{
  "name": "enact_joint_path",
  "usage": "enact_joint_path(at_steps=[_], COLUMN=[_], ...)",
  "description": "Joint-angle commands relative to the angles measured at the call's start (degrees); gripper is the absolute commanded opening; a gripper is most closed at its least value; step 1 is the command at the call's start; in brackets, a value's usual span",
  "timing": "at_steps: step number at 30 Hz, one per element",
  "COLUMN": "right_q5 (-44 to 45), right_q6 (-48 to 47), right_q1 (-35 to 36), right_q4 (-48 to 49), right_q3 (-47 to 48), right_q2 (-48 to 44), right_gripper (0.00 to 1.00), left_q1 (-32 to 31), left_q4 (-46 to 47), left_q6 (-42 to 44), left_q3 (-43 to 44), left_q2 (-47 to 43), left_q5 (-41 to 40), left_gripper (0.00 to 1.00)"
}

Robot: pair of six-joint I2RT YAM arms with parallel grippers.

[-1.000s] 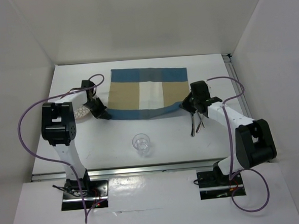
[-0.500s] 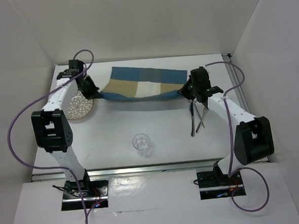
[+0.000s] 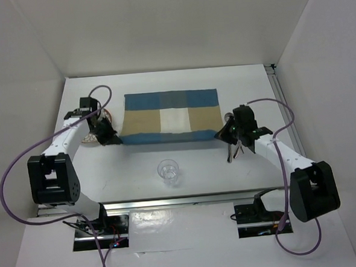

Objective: Set the dinner table for one person

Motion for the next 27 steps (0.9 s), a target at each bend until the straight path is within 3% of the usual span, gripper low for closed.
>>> enact_joint_path(at_steps=[1, 15, 21, 27], right_q5=[-1.2, -4.19, -1.47, -0.94], right_q6=[0.08, 3.86, 5.26, 5.79], right_q1=[0.02, 1.78, 1.78, 1.78], right_q4=[-0.06, 2.13, 6.35, 6.35], right_q3=[-5.42, -12.8, -9.92, -7.89], right_q2=[-2.45, -4.66, 4.38, 7.65], right_gripper=[0.0, 0.0, 0.0, 0.0], left_q1=[0.07, -0.46, -0.46, -0.46], left_q4=[3.2, 5.85, 4.98, 4.44], left_q6=[0.88, -0.7, -1.23, -1.23], left_q3=[-8.43, -12.14, -5.99, -7.3], left_q2=[-3.25, 1.84, 8.0, 7.39], left_q5=[-1.04, -2.8, -3.05, -4.11], left_gripper=[0.0, 0.0, 0.0, 0.0])
